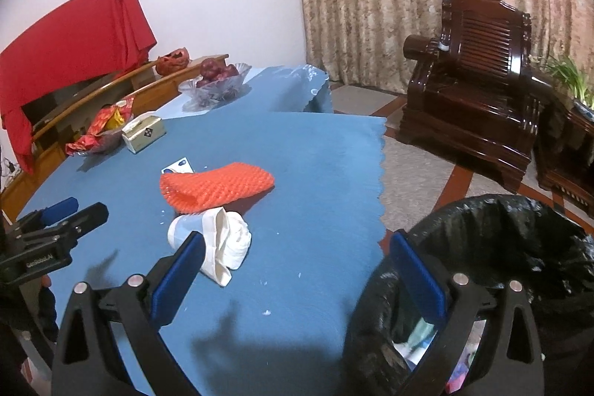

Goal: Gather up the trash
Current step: 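Move both tools back over the orange cap and paper cup, then grasp the orange mesh cap with the left tool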

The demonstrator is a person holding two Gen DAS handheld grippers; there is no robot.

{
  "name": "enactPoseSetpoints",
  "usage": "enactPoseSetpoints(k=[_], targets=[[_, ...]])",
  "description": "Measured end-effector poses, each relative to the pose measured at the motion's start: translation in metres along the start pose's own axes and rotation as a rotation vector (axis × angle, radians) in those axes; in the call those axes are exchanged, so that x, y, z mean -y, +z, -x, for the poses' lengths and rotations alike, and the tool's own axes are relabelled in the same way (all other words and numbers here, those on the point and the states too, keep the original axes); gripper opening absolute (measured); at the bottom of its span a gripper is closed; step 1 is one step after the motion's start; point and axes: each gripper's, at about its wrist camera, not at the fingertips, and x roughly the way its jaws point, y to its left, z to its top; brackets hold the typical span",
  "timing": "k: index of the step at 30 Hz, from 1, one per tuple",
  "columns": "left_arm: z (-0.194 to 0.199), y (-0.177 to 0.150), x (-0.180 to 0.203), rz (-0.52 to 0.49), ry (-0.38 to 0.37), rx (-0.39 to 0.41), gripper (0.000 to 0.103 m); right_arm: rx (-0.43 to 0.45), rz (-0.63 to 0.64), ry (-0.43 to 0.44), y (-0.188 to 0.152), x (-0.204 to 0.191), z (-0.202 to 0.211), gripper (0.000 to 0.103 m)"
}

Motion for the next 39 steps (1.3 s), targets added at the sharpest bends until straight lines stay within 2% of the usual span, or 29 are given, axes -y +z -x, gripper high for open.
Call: enactPoseSetpoints(k=[8, 14, 17, 22, 23, 24, 25, 27, 28, 31, 32, 35, 39], targets=[[-0.030, 0.017, 0.013, 0.028, -0.037, -0.013, 0.093, -0.002, 0.016, -0.013, 0.017, 0.003, -0.029, 0.097], [-0.059, 0.031, 0.023, 0.021, -0.037, -0.033, 0.093, -0.009, 0.012, -0.018, 0.024, 0.012, -0.046, 0.097], [-0.076, 0.033, 0.023, 0.027, -0.035, -0.067, 0.093, -0.019, 0.012, -0.014, 0.024, 0.013, -0.055, 0.097], [-0.097, 0.028, 0.020, 0.057, -0.074, -0.138, 0.092, -0.035, 0.022, -0.004, 0.020, 0.010, -0.067, 0.097], [-0.100, 0.026, 0.019, 0.065, -0.090, -0.153, 0.089, -0.039, 0.024, -0.002, 0.020, 0.009, -0.069, 0.097], [-0.104, 0.025, 0.019, 0.073, -0.104, -0.166, 0.080, -0.042, 0.026, 0.001, 0.019, 0.009, -0.071, 0.097], [-0.107, 0.024, 0.018, 0.081, -0.121, -0.183, 0.076, -0.044, 0.027, 0.003, 0.018, 0.009, -0.072, 0.097], [-0.112, 0.021, 0.017, 0.102, -0.147, -0.201, 0.059, -0.047, 0.028, 0.006, 0.018, 0.008, -0.074, 0.097], [-0.114, 0.020, 0.016, 0.108, -0.149, -0.203, 0.056, -0.048, 0.028, 0.008, 0.017, 0.007, -0.074, 0.097], [-0.114, 0.019, 0.020, 0.103, -0.146, -0.190, 0.032, -0.053, 0.030, 0.009, 0.017, 0.008, -0.076, 0.097], [-0.113, 0.019, 0.020, 0.099, -0.147, -0.183, 0.020, -0.055, 0.030, 0.008, 0.016, 0.008, -0.076, 0.097], [-0.108, 0.020, 0.021, 0.092, -0.147, -0.156, 0.011, -0.056, 0.030, 0.008, 0.016, 0.007, -0.075, 0.097], [-0.099, 0.023, 0.020, 0.098, -0.147, -0.117, 0.010, -0.053, 0.033, 0.009, 0.016, 0.004, -0.074, 0.098]])
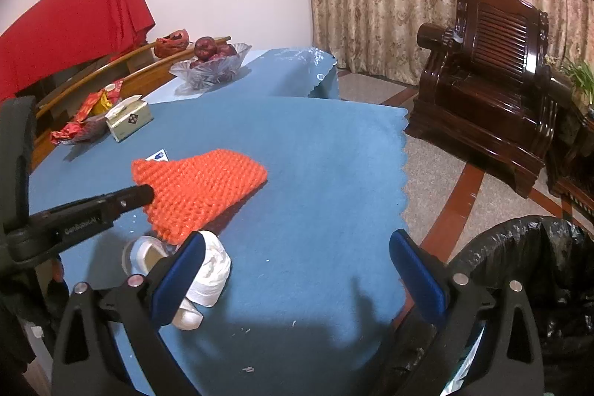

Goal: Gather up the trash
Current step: 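Grasp the orange mesh cap with the left tool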

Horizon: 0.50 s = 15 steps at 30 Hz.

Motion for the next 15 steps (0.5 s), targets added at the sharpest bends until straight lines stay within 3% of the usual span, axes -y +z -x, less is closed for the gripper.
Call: enactPoseSetpoints(k=[8, 15], targets=[[0.033, 0.005, -0.004, 0.000, 0.000, 0.071, 0.009, 0.022, 0.007, 0.014, 0.003, -0.010, 0.012, 0.097], [0.072, -0.013, -0.028, 0.007, 0.039, 0.080, 0.009, 0.014, 0.018, 0.032, -0.004, -0.026, 0.019, 0.097]])
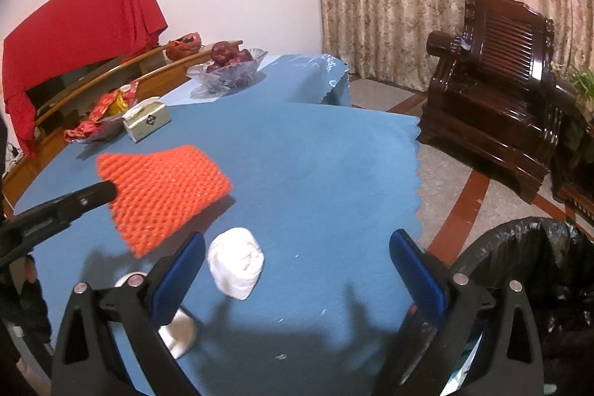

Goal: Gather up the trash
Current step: 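Grasp the blue-white paper cup by its rim with the right tool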

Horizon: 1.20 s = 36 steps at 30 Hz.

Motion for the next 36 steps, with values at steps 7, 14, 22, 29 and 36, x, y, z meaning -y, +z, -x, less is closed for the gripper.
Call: enactPoseSetpoints(k=[7, 14, 22, 29, 36], targets=[[0.030, -0.029, -0.028, -0.003, 0.062, -0.019, 0.009, -0.018, 0.013, 0.024, -0.020, -0.023, 0.008, 0.097], [0.047, -0.048, -0.042, -0.006, 0.091, -0.025, 0.009, -0.036, 0.043, 0.045, -0.039, -0.047, 0.011, 0.097], [0.053, -0.062, -0.052, -0.023, 0.116, -0.039, 0.009, -0.093, 0.068, 0.060, -0.057, -0.061, -0.010, 0.096], [0.041, -0.073, -0.055, -0.035, 0.132, -0.069, 0.009, -0.154, 0.064, 0.077, -0.069, -0.062, -0.029, 0.091], [0.034, -0.080, -0.058, -0.029, 0.136, -0.088, 0.009, -0.185, 0.052, 0.155, -0.069, -0.065, -0.037, 0.069]])
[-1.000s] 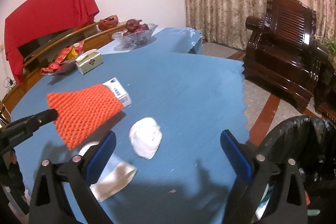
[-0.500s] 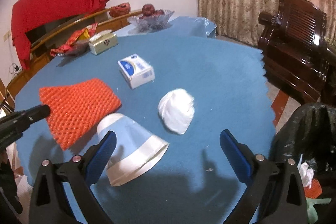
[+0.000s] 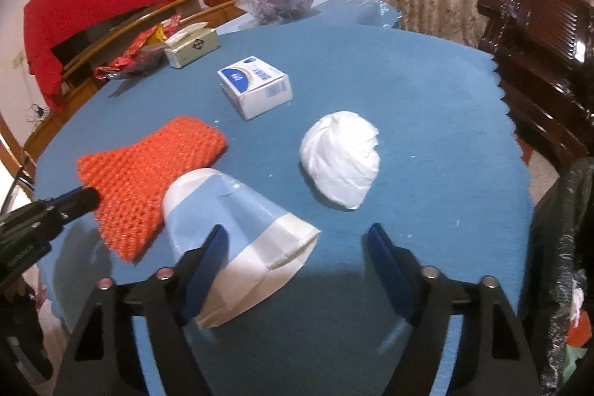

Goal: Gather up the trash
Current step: 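Grasp the blue-white paper cup by its rim with the right tool, then carry the orange cap and paper cup over the bin and open both tools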

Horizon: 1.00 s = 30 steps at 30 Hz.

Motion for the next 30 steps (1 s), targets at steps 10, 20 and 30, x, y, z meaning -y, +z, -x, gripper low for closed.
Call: enactPoseSetpoints(k=[10, 20, 30], targets=[[0.005, 0.002, 0.004, -0.004, -0.013, 0.008, 0.010, -0.011, 0.051, 0.099, 0.003, -0.017, 0.019, 0.018], [0.024, 0.012, 0.015, -0.028, -0.023, 0.049, 0.010, 0.076, 0.080, 0.095, 0.024, -0.022, 0.059, 0.010], [0.039, 0.019, 0.036, -0.063, -0.058, 0.073, 0.010, 0.133, 0.083, 0.035, 0.030, -0.011, 0.089, 0.010]])
